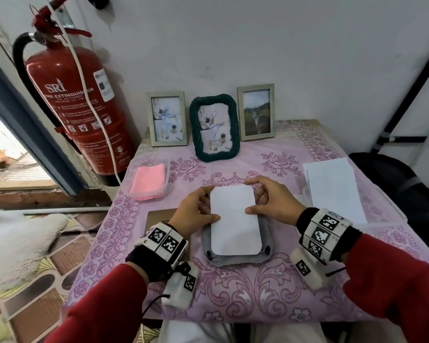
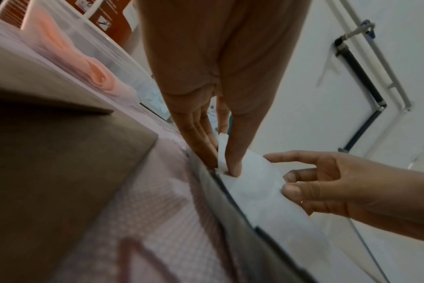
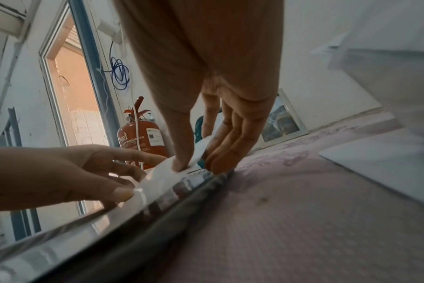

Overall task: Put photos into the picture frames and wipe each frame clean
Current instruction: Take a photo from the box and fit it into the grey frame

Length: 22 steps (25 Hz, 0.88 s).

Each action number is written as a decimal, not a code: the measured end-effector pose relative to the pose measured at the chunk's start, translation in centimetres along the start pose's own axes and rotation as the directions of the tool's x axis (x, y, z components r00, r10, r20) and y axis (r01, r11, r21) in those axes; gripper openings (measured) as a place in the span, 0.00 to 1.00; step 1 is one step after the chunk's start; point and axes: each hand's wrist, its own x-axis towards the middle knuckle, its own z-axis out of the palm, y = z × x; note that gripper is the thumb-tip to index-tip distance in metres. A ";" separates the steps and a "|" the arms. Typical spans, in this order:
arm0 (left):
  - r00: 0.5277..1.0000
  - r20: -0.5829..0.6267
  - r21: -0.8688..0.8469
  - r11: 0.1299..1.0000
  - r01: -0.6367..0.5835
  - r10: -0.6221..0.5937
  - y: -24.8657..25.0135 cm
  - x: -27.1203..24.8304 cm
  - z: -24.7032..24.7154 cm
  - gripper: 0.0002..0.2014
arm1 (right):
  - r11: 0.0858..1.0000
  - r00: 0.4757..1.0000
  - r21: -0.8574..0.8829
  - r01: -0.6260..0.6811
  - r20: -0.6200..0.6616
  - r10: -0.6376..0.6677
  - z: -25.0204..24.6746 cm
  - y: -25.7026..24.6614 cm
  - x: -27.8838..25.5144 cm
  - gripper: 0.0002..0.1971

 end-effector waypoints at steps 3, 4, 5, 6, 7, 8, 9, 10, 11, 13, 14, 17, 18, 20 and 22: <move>1.000 0.000 0.095 0.995 -0.024 0.024 -0.1 0.0 0.5 0.36 | 1.000 1.000 -0.027 -0.013 0.016 0.014 -0.2 0.6 -0.1 0.33; 1.000 0.001 0.112 0.993 -0.029 0.029 -0.1 0.1 0.5 0.36 | 0.999 1.000 -0.033 -0.013 0.019 0.013 -0.3 0.7 0.0 0.33; 0.999 -0.001 0.124 0.992 -0.032 0.033 -0.1 0.0 0.6 0.36 | 0.999 1.000 -0.042 -0.012 0.021 0.013 -0.3 0.9 0.0 0.33; 0.999 -0.007 0.138 0.990 -0.034 0.035 -0.1 0.0 0.6 0.36 | 0.998 1.000 -0.055 -0.010 0.024 0.011 -0.2 1.0 0.1 0.33; 0.999 -0.015 0.156 0.987 -0.036 0.039 0.0 0.0 0.5 0.36 | 0.998 1.000 -0.069 -0.007 0.028 0.009 -0.1 1.0 0.2 0.33; 0.999 -0.024 0.178 0.983 -0.038 0.043 0.0 -0.1 0.5 0.35 | 0.996 0.999 -0.085 -0.002 0.036 0.005 0.0 1.1 0.3 0.33; 0.998 -0.034 0.199 0.979 -0.036 0.043 -0.1 -0.1 0.4 0.35 | 0.995 0.999 -0.101 0.000 0.044 0.004 0.2 1.1 0.5 0.33; 0.999 -0.041 0.216 0.976 -0.026 0.035 -0.1 -0.1 0.4 0.34 | 0.993 0.999 -0.118 0.000 0.051 0.006 0.3 1.2 0.6 0.32; 0.999 -0.044 0.229 0.973 -0.010 0.021 -0.2 -0.2 0.3 0.34 | 0.991 0.998 -0.133 -0.006 0.054 0.013 0.4 1.2 0.6 0.32; 0.999 -0.039 0.238 0.971 0.016 -0.007 -0.4 -0.2 0.2 0.34 | 0.989 0.998 -0.149 -0.016 0.052 0.024 0.5 1.4 0.7 0.31; 0.999 -0.035 0.240 0.970 0.022 -0.014 -0.5 -0.2 0.2 0.34 | 0.988 0.998 -0.155 -0.018 0.051 0.027 0.6 1.4 0.8 0.31; 0.999 -0.031 0.260 0.965 0.026 -0.018 -0.6 0.0 0.2 0.34 | 0.983 0.998 -0.182 -0.037 0.050 0.046 0.7 1.5 0.8 0.30; 0.999 -0.032 0.261 0.965 0.028 -0.020 -0.7 0.1 0.2 0.34 | 0.981 0.997 -0.187 -0.045 0.051 0.056 0.8 1.5 0.8 0.29; 0.999 -0.031 0.257 0.966 0.027 -0.019 -0.8 0.1 0.2 0.33 | 0.980 0.996 -0.192 -0.055 0.053 0.067 0.7 1.6 0.9 0.29; 0.999 -0.029 0.257 0.966 0.025 -0.018 -0.8 0.1 0.2 0.33 | 0.979 0.996 -0.193 -0.058 0.054 0.070 0.7 1.6 0.8 0.29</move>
